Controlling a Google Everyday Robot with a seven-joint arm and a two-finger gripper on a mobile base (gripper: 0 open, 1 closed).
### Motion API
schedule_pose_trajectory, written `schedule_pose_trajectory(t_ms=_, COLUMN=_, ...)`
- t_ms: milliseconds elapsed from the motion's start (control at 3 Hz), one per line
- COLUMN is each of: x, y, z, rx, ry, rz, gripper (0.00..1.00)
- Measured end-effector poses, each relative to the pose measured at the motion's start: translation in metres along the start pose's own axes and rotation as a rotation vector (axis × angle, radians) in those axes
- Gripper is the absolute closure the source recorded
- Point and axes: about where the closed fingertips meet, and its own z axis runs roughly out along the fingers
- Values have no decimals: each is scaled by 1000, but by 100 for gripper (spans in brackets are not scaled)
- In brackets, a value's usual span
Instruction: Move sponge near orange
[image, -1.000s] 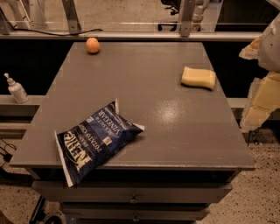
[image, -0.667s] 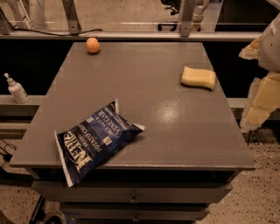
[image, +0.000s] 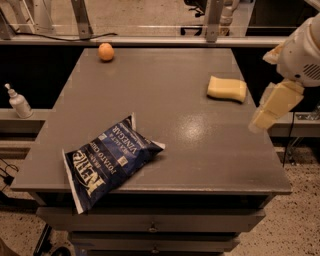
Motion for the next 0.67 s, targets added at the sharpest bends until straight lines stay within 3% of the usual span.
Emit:
schedule_pose_trajectory(t_ms=333, x=1, y=-36, z=31, rx=45, ry=-74, rz=69, gripper=0)
schedule_pose_trajectory(t_ms=667, x=20, y=-72, z=60, rx=66, ry=-126, rz=154, gripper=0)
